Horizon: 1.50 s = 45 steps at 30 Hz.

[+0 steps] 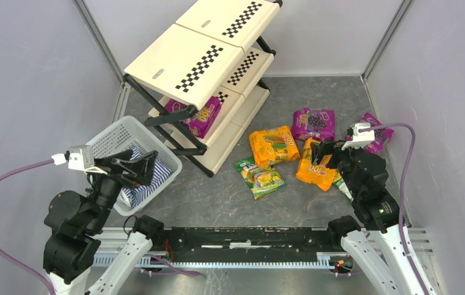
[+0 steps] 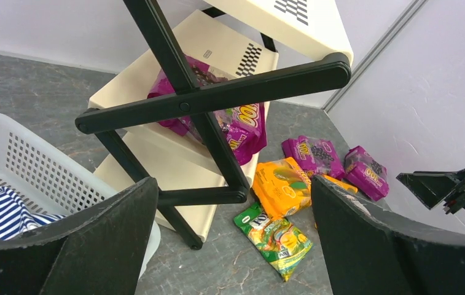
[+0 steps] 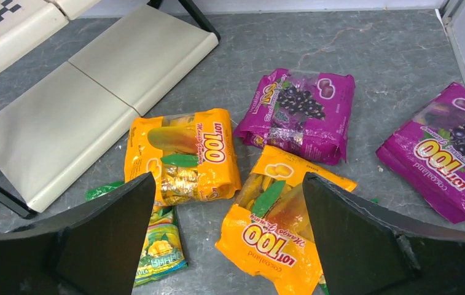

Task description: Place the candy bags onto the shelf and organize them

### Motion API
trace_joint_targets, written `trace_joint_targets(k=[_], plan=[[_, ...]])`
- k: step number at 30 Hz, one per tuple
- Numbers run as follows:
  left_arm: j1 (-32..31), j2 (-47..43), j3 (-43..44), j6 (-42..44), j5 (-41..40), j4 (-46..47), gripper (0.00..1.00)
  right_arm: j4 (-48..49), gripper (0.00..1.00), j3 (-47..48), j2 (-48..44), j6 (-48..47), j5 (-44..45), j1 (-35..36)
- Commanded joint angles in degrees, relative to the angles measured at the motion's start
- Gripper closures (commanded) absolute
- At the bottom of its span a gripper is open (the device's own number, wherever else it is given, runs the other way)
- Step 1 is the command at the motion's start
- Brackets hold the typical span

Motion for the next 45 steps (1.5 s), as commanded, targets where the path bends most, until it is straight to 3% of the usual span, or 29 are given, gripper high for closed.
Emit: trace_joint_targets(k=[1, 4, 11, 19, 26, 35, 45], plan=[[-0.1, -0.4, 0.5, -0.3, 1.8, 0.0, 0.00, 2.4, 0.02, 0.7, -0.2, 0.8, -1.8, 0.2], [-0.1, -0.2, -1.2, 0.5, 4.1, 2.2, 0.00, 5.7, 0.02, -1.1, -0.1, 1.2, -4.7, 0.2], [0.0, 1.3, -6.3, 3.2, 11.1, 9.8, 0.00, 20.0, 0.02, -7.1, 5.7, 4.6, -20.6, 0.3], [-0.1, -0.5, -10.2, 7.1, 7.3, 11.6, 0.00, 27.6, 0.02, -9.4, 22.3, 5.7, -35.7, 2.1], [-0.1, -4.1, -14.3, 6.7, 5.4, 14.0, 0.00, 25.4, 0.02, -9.6, 29.4, 1.0, -29.3, 9.9], [-0.1, -9.9, -19.0, 5.8, -3.6, 14.4, 0.00, 23.0, 0.02, -9.5, 28.5, -1.5, -13.9, 9.1], [-0.1, -9.3, -19.6, 6.5, -3.8, 14.5, 0.00, 25.0, 0.02, -3.7, 38.9, 2.1, -21.7, -1.4]])
